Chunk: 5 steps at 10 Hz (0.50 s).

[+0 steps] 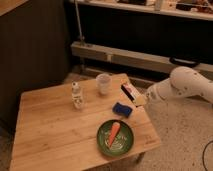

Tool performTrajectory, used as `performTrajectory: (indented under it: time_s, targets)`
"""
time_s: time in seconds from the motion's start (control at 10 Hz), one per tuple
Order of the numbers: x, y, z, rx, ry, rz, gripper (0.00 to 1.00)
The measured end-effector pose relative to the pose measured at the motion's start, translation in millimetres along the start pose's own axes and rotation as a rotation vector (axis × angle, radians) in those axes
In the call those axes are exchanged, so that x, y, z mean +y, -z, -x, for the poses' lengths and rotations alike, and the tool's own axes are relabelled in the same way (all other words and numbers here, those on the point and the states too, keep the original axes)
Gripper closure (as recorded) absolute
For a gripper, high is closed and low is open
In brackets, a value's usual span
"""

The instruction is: Place the eraser on the white sponge

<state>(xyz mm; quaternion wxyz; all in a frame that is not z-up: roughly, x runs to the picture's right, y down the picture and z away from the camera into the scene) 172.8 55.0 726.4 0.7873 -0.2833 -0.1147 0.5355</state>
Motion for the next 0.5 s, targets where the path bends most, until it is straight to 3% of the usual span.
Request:
performTrajectory:
  time_s: [0.3, 0.5]
  targets:
    - [-22.6, -19.1, -12.7, 0.023, -0.05, -0.021, 1.0]
    - [-30.7, -20.9, -22.5, 0.026, -0.064, -0.034, 1.0]
